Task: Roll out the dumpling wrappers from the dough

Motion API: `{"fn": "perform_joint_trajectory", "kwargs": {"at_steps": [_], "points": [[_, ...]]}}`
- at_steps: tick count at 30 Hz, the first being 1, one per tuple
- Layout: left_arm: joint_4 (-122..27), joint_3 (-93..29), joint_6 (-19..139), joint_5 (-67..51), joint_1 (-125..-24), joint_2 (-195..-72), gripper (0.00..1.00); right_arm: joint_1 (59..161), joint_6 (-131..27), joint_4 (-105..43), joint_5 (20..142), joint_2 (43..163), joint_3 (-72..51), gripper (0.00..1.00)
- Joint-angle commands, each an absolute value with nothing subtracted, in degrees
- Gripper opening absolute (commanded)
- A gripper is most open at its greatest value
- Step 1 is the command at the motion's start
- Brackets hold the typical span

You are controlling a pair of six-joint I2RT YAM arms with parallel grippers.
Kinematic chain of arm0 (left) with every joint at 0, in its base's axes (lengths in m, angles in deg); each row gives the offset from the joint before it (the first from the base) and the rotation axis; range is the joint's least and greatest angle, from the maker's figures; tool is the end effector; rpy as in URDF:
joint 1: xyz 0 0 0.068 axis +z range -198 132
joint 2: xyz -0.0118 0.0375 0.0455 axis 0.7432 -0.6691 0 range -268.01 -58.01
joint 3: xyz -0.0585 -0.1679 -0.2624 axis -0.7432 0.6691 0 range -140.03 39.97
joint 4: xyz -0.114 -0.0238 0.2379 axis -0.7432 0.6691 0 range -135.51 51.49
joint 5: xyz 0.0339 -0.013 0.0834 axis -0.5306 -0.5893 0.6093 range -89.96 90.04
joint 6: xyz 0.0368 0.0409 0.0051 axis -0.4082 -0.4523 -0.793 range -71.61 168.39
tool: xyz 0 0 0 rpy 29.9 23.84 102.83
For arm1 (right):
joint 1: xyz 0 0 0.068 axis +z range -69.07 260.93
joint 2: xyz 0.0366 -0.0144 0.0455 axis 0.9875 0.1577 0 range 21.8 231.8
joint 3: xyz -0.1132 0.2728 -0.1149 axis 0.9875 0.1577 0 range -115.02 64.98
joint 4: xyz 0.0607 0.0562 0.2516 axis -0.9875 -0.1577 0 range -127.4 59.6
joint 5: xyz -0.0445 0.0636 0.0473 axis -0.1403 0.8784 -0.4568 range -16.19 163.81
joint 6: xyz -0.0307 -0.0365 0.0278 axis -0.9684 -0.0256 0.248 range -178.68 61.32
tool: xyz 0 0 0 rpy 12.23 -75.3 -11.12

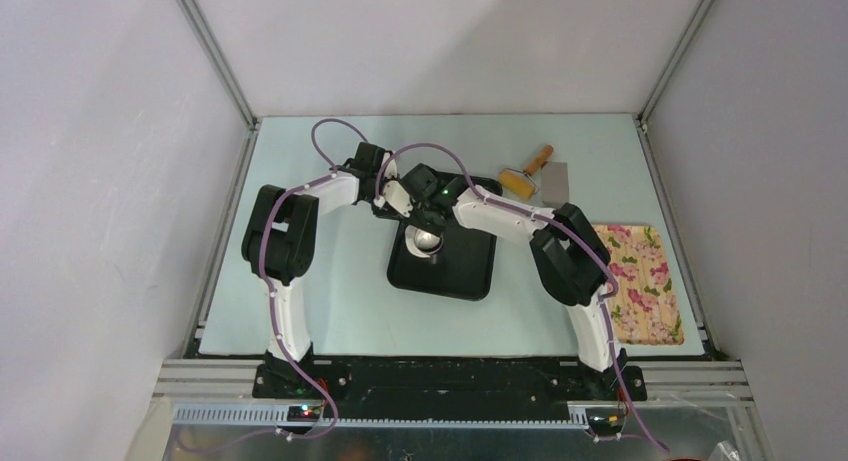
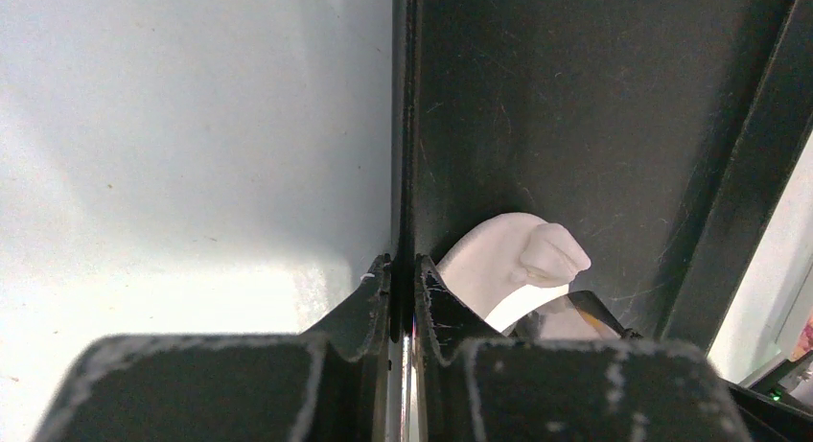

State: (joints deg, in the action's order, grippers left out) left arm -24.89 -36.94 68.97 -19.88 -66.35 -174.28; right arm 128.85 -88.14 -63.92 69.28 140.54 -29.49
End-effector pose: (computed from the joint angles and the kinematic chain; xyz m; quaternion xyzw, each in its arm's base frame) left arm 0.4154 -0.1513 0.1849 0.0262 0.9520 -0.2425 0.1848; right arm 0.3235 0.3539 0.2430 -0.5915 0.7562 0.0070 0.2797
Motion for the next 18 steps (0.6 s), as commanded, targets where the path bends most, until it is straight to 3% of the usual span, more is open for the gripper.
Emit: {"fn": "perform_joint_trajectory", "kwargs": {"at_steps": [1, 18], "points": [[-24.54, -35.82, 69.45, -18.31, -66.58, -175.38, 0.10, 129.94, -88.93, -63.94, 67.28, 141.38, -29.53, 0.00], [-24.63, -35.64, 69.53, -18.25, -66.58, -174.96, 0.10, 131.71, -86.64, -74.87, 62.64, 151.31, -42.99, 0.00]]}}
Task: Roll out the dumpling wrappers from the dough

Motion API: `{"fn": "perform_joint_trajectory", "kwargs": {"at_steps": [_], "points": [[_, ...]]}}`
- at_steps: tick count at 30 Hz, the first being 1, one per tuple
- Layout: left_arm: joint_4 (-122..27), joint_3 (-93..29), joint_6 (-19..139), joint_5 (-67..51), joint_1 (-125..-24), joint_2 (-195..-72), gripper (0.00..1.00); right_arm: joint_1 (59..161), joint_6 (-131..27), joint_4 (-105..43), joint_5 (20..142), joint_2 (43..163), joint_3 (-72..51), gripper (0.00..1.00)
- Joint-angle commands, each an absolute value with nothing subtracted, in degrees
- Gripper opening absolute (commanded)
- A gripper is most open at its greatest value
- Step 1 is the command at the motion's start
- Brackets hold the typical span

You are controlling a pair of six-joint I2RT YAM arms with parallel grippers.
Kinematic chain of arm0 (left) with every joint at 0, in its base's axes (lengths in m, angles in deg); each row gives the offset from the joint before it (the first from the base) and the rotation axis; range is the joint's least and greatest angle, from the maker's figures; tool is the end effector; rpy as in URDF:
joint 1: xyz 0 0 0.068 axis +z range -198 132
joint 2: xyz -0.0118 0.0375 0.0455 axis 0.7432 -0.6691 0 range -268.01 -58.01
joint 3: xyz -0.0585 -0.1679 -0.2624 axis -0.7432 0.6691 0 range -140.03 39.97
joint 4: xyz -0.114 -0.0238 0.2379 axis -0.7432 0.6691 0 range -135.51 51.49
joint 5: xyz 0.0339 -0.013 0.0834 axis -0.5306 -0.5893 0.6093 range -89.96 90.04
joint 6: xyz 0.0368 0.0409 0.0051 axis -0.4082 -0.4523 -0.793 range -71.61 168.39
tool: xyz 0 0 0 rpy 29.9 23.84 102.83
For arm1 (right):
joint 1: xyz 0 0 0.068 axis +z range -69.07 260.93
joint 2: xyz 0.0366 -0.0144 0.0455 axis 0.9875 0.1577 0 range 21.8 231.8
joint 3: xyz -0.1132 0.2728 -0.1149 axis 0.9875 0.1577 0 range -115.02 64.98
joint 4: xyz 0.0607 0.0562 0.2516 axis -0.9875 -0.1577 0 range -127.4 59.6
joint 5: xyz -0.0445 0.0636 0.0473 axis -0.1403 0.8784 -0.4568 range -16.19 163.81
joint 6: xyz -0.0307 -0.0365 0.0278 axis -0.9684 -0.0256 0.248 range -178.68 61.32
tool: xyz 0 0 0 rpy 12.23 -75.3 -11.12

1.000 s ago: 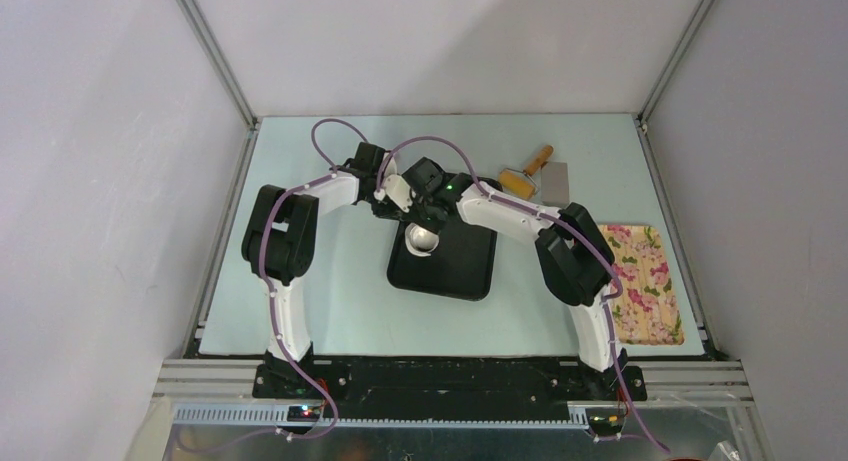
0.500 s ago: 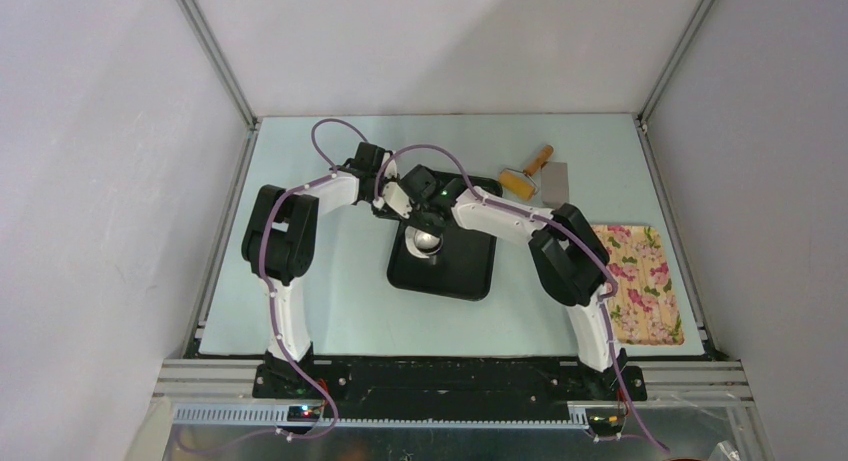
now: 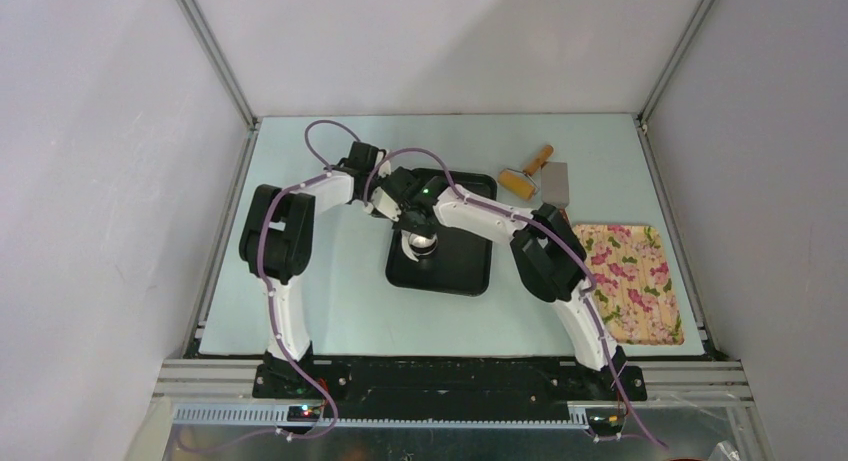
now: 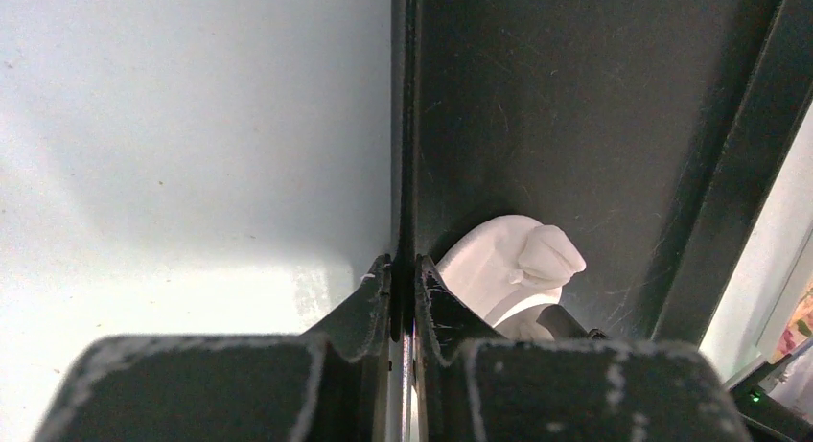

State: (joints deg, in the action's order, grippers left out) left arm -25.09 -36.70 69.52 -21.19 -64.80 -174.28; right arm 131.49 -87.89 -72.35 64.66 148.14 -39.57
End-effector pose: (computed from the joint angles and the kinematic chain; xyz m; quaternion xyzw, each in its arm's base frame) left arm 0.4185 -0.1406 0.1842 0.0117 0.9506 -0.2509 0.1825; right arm 0.3258 0.3867 0.2265 -0.6086 0.7565 -0.0343 0.2370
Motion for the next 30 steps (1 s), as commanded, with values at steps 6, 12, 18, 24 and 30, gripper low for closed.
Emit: {"fn": "perform_joint_trajectory", "kwargs": {"at_steps": [6, 12, 18, 24, 30], "points": [[-24.59, -35.73, 69.77, -18.47, -66.60, -175.29, 0.10, 131.16, -83.81, -75.17, 66.70, 148.37, -40.93, 0.00], [-24.76, -35.49, 69.98, -18.53, -66.61, -175.28, 0.10, 130.16, -76.69, -70.88, 70.36, 146.22, -40.68, 0.00], [-24.88, -35.36, 70.04, -18.72, -66.61, -175.32, 0.10, 130.09, -72.82, -65.34, 69.93, 146.10, -38.82, 0.00], [-25.00, -35.17, 70.04, -19.09, -66.55, -175.61, 0.10, 130.23, -72.57, -63.41, 68.08, 148.17, -41.48, 0.00], [-24.95, -34.99, 69.94, -19.23, -66.63, -175.27, 0.10, 128.99, -72.98, -62.61, 64.00, 150.57, -44.85, 0.00]]}}
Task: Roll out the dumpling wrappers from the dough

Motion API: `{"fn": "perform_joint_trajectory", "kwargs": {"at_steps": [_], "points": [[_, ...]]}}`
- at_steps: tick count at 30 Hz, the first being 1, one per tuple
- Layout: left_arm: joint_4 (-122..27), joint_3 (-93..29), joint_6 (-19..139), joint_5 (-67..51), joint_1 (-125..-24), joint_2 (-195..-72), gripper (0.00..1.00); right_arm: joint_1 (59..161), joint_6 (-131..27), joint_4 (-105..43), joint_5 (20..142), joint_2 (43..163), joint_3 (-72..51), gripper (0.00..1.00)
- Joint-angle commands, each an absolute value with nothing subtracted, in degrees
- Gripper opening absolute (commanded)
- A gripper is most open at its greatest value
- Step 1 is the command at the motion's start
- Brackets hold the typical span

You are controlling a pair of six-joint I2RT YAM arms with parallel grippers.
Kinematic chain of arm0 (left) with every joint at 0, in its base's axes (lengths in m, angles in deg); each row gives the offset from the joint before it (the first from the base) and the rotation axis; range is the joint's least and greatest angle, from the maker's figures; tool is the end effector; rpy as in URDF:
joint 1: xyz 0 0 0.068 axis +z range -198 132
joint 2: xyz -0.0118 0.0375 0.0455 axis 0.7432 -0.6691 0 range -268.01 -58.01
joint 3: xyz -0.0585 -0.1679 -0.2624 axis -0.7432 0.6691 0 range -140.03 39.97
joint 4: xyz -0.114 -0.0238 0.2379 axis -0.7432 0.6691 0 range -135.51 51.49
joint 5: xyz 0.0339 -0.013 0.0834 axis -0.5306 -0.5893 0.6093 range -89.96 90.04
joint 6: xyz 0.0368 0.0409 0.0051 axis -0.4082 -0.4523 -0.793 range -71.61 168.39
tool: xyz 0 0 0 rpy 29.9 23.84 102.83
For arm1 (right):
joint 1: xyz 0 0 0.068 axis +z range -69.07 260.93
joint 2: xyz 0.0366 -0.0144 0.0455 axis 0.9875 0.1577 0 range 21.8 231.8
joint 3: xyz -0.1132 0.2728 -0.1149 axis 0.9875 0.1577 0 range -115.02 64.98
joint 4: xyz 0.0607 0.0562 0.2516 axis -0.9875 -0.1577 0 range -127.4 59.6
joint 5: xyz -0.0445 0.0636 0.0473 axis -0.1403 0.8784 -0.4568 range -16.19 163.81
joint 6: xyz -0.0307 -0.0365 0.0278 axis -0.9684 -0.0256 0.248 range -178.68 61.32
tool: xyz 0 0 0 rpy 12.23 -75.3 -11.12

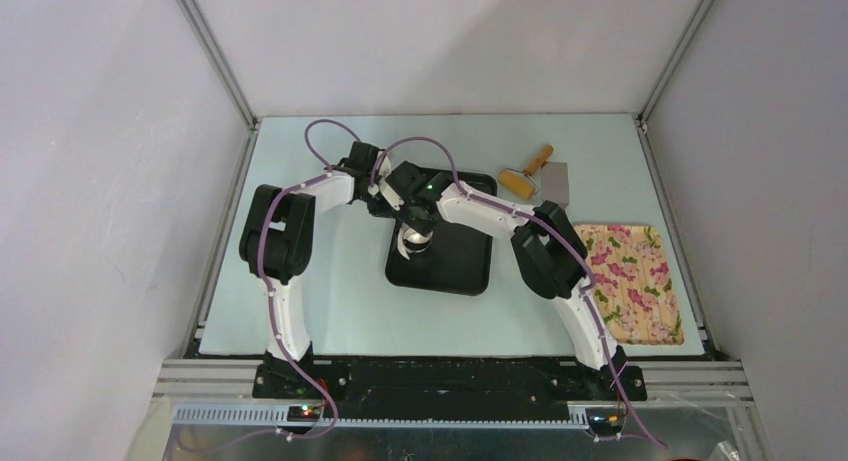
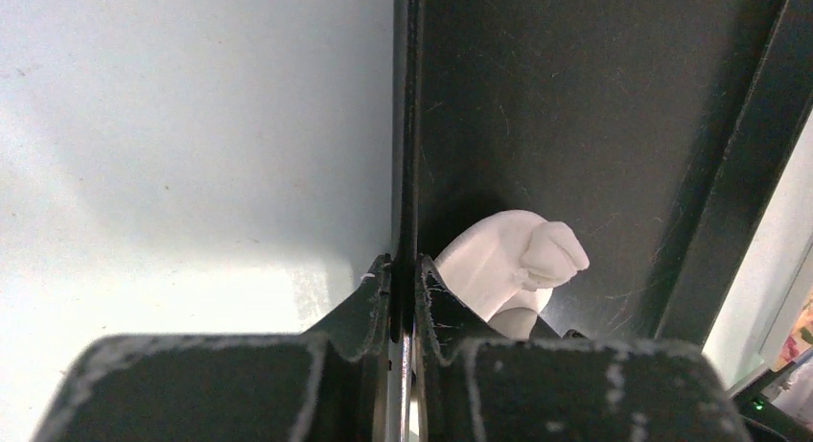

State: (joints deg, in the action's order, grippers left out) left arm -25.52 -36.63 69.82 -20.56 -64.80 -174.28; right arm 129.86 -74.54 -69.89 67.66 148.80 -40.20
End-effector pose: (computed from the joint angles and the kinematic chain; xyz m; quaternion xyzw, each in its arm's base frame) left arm 0.4191 -0.1404 0.1841 0.0084 0.9507 -0.2474 0.1867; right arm 0.3399 0.3839 0.2262 -0.5071 0.8240 0.0207 0.2520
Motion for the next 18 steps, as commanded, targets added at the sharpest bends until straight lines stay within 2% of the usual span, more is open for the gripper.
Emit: {"fn": "perform_joint_trajectory", "kwargs": {"at_steps": [1, 18], "points": [[-24.95, -34.95, 69.89, -19.22, -66.57, -175.26, 0.10, 128.65, -72.96, -62.38, 63.27, 150.85, -45.20, 0.00], [-25.32, -34.85, 70.13, -20.14, -66.61, -175.70, 0.10, 116.45, -74.06, -60.22, 59.28, 144.39, -39.59, 0.00]]}}
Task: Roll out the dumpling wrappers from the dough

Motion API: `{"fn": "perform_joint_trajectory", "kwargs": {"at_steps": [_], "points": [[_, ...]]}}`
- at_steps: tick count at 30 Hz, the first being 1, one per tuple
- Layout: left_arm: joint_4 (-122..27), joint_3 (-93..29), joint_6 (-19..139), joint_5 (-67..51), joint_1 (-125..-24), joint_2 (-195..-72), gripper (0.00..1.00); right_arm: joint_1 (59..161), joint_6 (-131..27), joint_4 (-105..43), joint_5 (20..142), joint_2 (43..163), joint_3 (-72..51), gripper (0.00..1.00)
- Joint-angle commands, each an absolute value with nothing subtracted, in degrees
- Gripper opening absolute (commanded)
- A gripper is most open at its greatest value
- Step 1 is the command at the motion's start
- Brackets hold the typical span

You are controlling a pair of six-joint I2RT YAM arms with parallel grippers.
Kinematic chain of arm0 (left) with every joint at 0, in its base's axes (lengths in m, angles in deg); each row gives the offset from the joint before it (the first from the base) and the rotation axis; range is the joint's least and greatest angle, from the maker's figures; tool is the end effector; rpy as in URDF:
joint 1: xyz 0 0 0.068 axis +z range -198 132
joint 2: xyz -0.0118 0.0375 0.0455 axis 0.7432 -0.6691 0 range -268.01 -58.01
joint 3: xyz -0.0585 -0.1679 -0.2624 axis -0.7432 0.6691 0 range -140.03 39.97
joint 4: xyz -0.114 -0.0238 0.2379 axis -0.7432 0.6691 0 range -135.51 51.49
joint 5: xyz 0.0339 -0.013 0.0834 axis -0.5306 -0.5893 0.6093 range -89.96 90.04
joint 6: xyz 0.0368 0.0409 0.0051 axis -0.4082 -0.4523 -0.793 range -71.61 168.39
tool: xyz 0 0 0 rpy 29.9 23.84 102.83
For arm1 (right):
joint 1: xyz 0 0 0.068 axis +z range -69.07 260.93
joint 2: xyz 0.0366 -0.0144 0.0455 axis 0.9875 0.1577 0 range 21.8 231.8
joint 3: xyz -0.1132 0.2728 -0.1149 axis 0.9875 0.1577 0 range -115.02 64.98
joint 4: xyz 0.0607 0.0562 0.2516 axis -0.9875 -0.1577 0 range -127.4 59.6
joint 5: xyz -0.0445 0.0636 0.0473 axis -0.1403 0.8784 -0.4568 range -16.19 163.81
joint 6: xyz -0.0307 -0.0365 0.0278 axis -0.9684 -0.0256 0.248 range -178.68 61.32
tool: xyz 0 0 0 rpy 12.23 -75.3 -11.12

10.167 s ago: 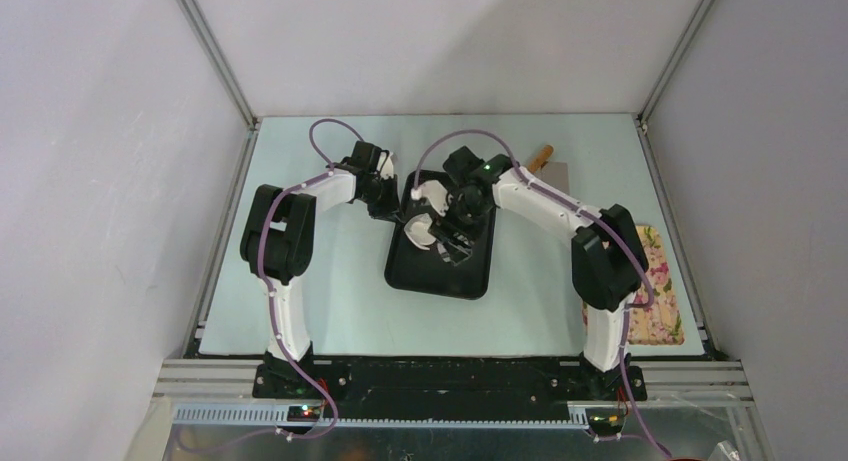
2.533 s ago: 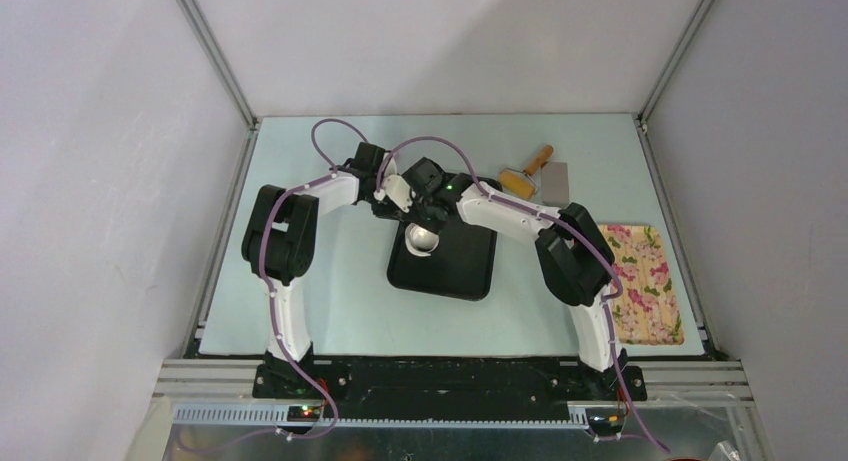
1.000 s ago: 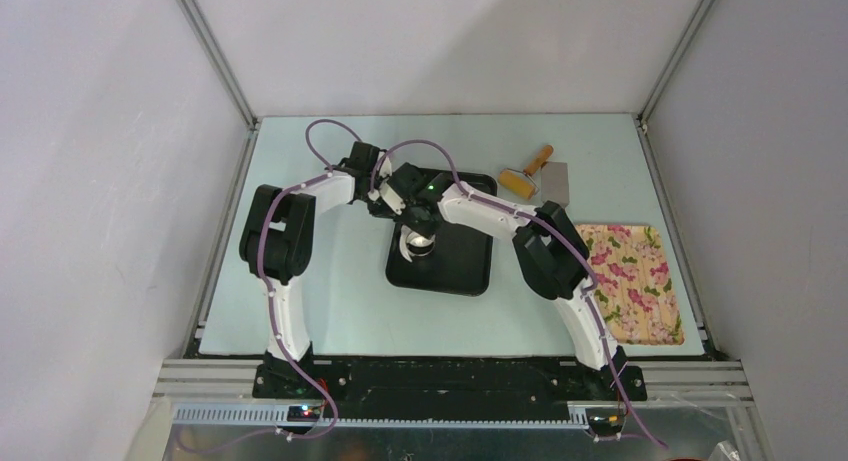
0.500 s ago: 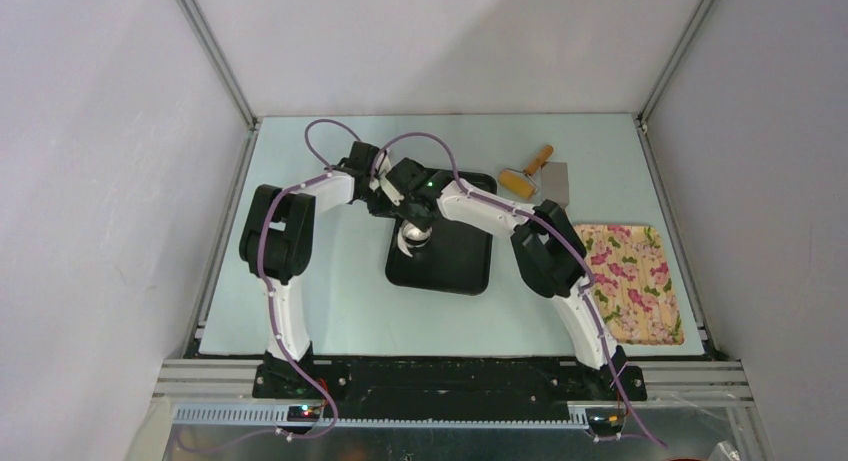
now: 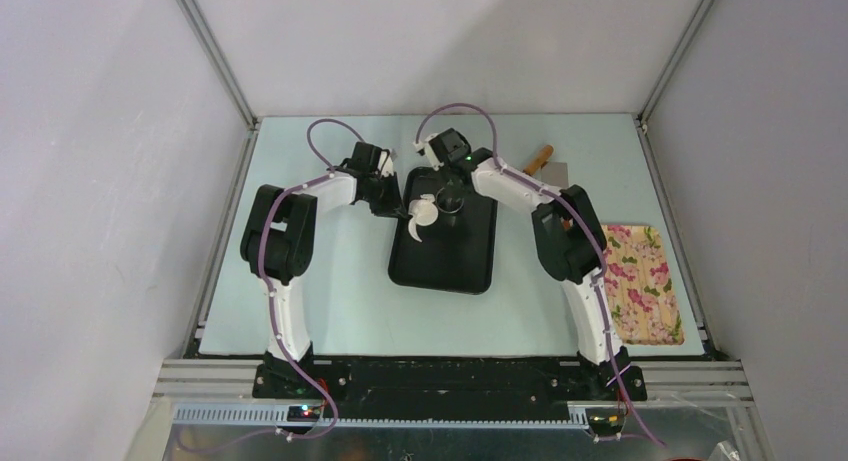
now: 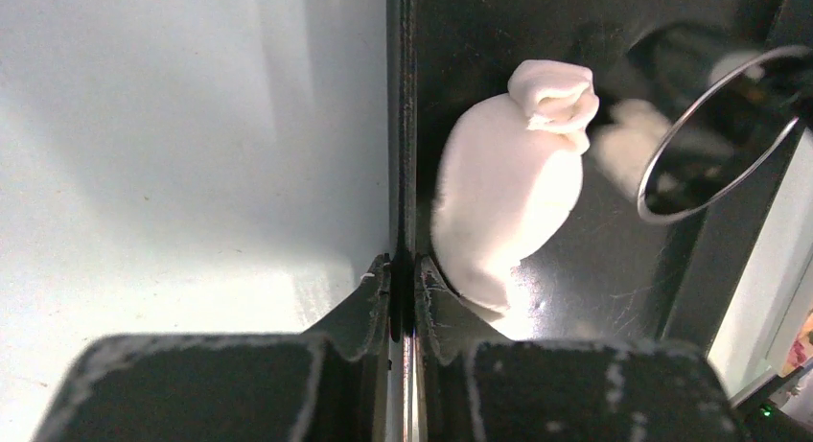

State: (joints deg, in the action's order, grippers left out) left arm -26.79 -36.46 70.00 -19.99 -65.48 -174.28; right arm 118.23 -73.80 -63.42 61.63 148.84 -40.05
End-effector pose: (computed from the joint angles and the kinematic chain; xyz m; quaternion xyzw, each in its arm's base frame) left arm 0.4190 -0.1455 0.1844 0.0129 0.9490 -0.2471 0.1954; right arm 0.4207 0.3105 0.2322 -0.3903 0.8650 -0.0418 0.3127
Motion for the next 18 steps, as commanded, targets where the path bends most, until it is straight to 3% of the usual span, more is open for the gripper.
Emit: {"fn": "perform_joint_trajectory", "kwargs": {"at_steps": [1, 7, 13, 18], "points": [[-25.31, -34.79, 70.09, -20.12, -66.58, -175.63, 0.10, 115.85, -74.06, -60.25, 59.34, 144.36, -39.38, 0.00], [-25.33, -34.83, 69.98, -20.52, -66.57, -175.39, 0.10, 113.47, -74.22, -60.97, 59.83, 143.41, -37.87, 0.00], [-25.30, -35.20, 69.57, -21.80, -66.48, -175.22, 0.12, 112.53, -72.58, -64.91, 74.80, 139.45, -36.57, 0.00], [-25.30, -35.35, 69.01, -22.08, -66.49, -174.01, 0.18, 114.25, -73.58, -66.17, 73.87, 137.09, -33.48, 0.00]]}}
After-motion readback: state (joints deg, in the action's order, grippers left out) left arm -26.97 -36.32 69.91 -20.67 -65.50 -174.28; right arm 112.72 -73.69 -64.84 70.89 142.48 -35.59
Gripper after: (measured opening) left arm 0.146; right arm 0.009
